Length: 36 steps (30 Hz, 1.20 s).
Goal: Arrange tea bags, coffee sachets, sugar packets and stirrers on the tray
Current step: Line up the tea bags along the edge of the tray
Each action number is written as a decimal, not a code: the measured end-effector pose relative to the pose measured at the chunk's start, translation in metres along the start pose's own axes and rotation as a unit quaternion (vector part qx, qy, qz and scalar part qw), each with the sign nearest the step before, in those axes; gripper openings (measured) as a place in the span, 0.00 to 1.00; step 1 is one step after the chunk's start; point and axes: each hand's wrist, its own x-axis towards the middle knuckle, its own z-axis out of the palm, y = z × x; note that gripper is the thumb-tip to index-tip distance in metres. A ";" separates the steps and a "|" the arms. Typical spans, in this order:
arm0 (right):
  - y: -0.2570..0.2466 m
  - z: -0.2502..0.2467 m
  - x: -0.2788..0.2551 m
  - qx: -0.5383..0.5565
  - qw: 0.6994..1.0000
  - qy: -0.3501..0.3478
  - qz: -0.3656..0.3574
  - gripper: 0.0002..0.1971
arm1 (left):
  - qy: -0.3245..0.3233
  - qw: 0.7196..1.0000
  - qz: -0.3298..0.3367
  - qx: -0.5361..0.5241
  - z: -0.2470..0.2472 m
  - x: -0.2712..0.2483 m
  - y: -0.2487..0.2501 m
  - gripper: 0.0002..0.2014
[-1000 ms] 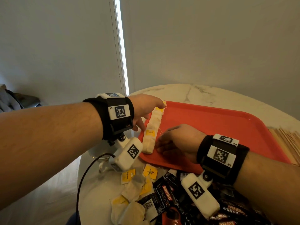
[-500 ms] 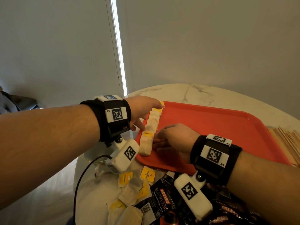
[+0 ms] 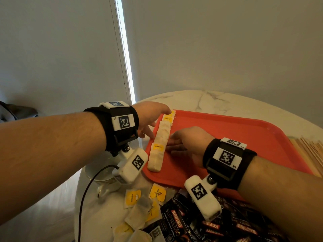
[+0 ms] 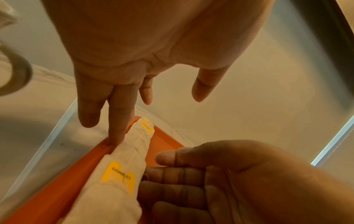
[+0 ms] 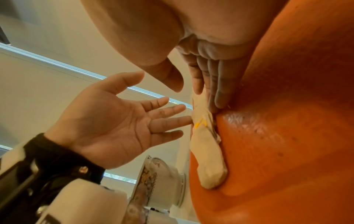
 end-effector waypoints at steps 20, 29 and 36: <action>-0.019 -0.011 0.065 0.037 0.998 0.029 -0.047 0.19 | 0.027 0.998 0.047 -0.031 0.003 0.045 0.018 0.32; -0.031 -0.023 0.087 0.052 0.994 0.078 -0.055 0.22 | 0.054 0.996 0.050 -0.056 -0.003 0.062 0.027 0.33; -0.044 -0.022 0.105 0.068 0.994 0.073 -0.049 0.21 | 0.057 0.995 0.051 -0.059 0.002 0.076 0.031 0.32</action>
